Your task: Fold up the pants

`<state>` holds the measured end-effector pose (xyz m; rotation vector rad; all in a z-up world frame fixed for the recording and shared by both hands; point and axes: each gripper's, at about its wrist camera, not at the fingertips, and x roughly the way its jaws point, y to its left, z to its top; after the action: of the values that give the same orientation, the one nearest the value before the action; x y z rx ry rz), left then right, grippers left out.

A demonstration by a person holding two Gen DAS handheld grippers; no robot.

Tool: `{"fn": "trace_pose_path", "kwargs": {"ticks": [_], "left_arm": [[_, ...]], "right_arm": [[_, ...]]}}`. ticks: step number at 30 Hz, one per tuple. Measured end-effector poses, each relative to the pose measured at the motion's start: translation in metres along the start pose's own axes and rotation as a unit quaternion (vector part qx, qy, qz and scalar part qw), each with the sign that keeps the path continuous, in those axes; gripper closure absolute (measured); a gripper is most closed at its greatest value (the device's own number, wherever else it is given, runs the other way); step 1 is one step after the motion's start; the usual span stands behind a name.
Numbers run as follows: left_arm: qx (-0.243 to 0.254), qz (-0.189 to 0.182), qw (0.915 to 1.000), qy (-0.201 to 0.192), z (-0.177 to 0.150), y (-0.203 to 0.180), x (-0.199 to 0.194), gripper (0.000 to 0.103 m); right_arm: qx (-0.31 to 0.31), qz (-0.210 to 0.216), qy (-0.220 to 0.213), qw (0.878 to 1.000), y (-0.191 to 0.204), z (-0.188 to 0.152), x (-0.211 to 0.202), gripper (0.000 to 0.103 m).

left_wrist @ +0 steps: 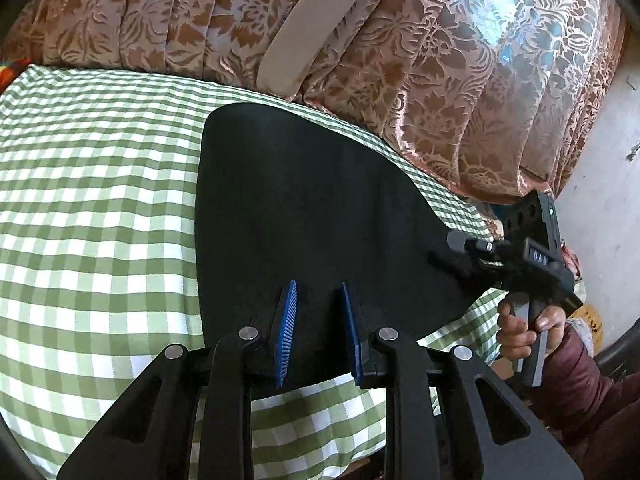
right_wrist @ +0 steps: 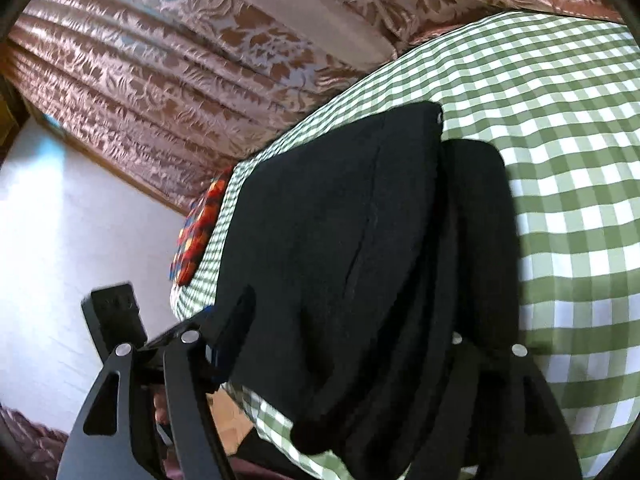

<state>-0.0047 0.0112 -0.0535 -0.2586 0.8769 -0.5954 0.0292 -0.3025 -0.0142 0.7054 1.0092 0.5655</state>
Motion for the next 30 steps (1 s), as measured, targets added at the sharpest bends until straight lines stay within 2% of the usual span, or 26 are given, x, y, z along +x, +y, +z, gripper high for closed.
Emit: {"fn": "trace_pose_path", "kwargs": {"ticks": [2, 3, 5, 7, 11, 13, 14, 15, 16, 18, 21, 22, 26, 28, 30], "left_arm": [[0.013, 0.007, 0.9999, -0.003, 0.001, -0.006, -0.003, 0.082], [0.015, 0.007, 0.9999, -0.003, 0.002, -0.007, -0.003, 0.082], [0.014, -0.002, 0.9999, -0.005, 0.004, -0.01, -0.007, 0.082], [0.016, -0.037, 0.9992, -0.008, 0.006, -0.017, -0.011, 0.082], [0.04, -0.016, 0.9987, 0.028, -0.001, -0.029, 0.012, 0.082], [0.03, -0.014, 0.9987, 0.039, -0.005, -0.027, 0.02, 0.082], [0.026, -0.017, 0.9988, 0.037, -0.006, -0.027, 0.02, 0.082], [0.024, -0.019, 0.9989, 0.035, -0.007, -0.026, 0.019, 0.082], [0.022, -0.023, 0.9989, 0.034, -0.008, -0.026, 0.018, 0.082], [0.024, -0.024, 0.9989, 0.032, -0.008, -0.025, 0.015, 0.082], [0.022, -0.027, 0.9991, 0.023, -0.006, -0.025, 0.011, 0.082], [0.022, -0.029, 0.9991, 0.022, -0.005, -0.025, 0.01, 0.082], [0.026, -0.032, 0.999, 0.016, -0.004, -0.029, 0.008, 0.082], [0.025, -0.033, 0.999, 0.012, -0.002, -0.03, 0.006, 0.082], [0.025, -0.034, 0.9991, 0.004, -0.001, -0.032, 0.002, 0.082]], "right_arm": [[-0.006, -0.025, -0.007, 1.0, 0.002, 0.002, 0.0, 0.06], [-0.013, -0.042, -0.01, 0.999, 0.003, 0.001, -0.002, 0.081], [-0.032, -0.068, -0.028, 0.997, 0.006, 0.0, -0.013, 0.086], [-0.05, -0.082, -0.044, 0.994, 0.01, -0.003, -0.021, 0.087], [-0.06, -0.134, -0.028, 0.989, -0.003, -0.006, -0.017, 0.083], [-0.037, -0.113, -0.031, 0.992, -0.013, -0.008, -0.022, 0.075], [-0.033, -0.114, -0.036, 0.992, -0.014, -0.009, -0.026, 0.071], [-0.03, -0.121, -0.044, 0.991, -0.015, -0.009, -0.033, 0.061], [-0.022, -0.128, -0.054, 0.99, -0.018, -0.01, -0.042, 0.059], [-0.004, -0.128, -0.07, 0.989, -0.021, -0.011, -0.062, 0.06], [-0.002, -0.126, -0.087, 0.988, -0.014, -0.018, -0.088, 0.073], [-0.006, -0.125, -0.086, 0.988, -0.01, -0.019, -0.091, 0.073], [-0.029, -0.118, -0.067, 0.99, 0.012, -0.033, -0.092, 0.073], [-0.034, -0.111, -0.05, 0.992, 0.017, -0.038, -0.081, 0.068], [-0.034, -0.123, -0.035, 0.991, 0.017, -0.04, -0.067, 0.065]]}}
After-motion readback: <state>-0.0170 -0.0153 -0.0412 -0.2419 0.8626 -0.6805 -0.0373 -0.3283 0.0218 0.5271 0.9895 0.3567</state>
